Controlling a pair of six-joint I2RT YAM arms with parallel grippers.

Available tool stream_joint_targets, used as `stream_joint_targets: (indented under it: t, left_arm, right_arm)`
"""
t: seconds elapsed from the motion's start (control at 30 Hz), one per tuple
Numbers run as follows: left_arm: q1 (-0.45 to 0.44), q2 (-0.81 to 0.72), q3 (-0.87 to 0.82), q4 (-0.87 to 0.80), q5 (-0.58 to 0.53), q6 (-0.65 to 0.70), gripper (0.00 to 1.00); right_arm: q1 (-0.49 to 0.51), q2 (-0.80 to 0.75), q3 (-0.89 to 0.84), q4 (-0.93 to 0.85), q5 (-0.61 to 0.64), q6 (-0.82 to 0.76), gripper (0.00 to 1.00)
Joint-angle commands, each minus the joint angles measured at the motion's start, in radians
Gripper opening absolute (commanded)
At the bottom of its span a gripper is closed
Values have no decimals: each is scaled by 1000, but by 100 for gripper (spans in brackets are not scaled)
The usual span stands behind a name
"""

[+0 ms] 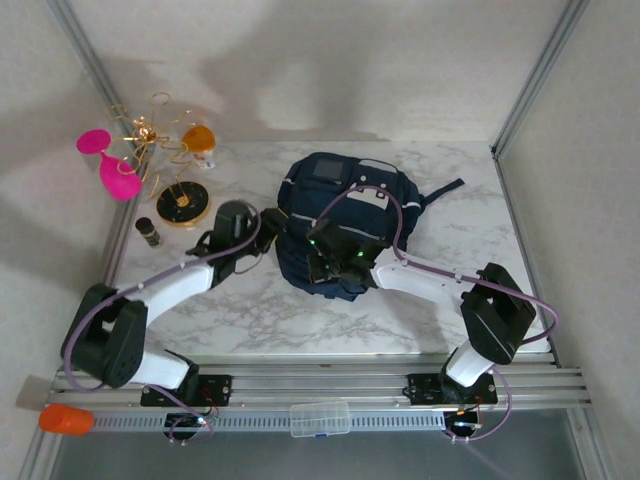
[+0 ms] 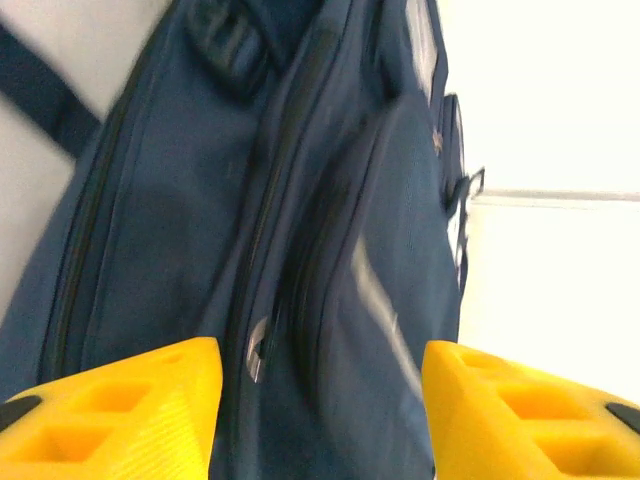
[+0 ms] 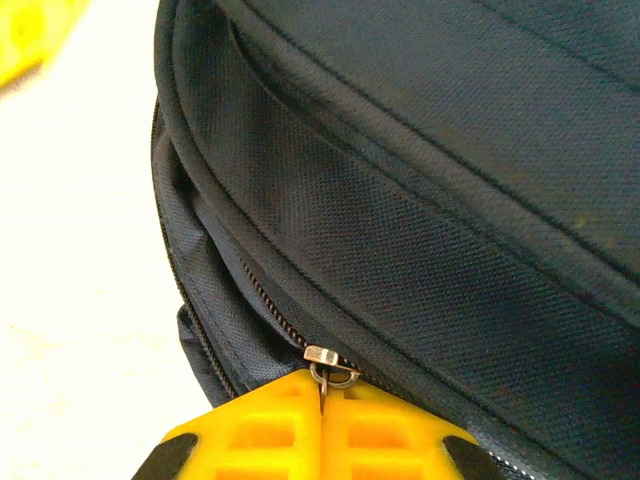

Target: Pack books, pencil case, and school supplies into a backpack

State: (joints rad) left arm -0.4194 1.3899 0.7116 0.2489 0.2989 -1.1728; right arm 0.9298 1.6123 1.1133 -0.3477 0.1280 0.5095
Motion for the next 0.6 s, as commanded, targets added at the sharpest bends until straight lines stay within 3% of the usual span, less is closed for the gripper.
stream_joint_targets:
  t: [0.0, 0.13, 0.3, 0.43, 0.5, 0.57]
  left_arm:
    - [-78, -20, -56, 46, -37, -141, 55]
    - [-154, 12, -84, 128, -123, -256, 53]
    - [-187, 143, 28, 49, -154, -250, 41]
    - [-192, 152, 36, 52, -229, -253, 15]
    - [-187, 148, 73, -46, -270, -215, 2]
    - [-166, 115, 77, -104, -291, -184, 0]
  right_arm:
    - [-10, -1, -12, 44, -24, 18, 0]
    - [-12, 7, -11, 49, -36, 11, 0]
    - [-14, 6, -23, 59, -93, -2, 0]
    - [-14, 19, -34, 36, -85, -18, 0]
    - [-17, 19, -31, -15, -29, -13, 0]
    - [-24, -5, -50, -57, 28, -5, 0]
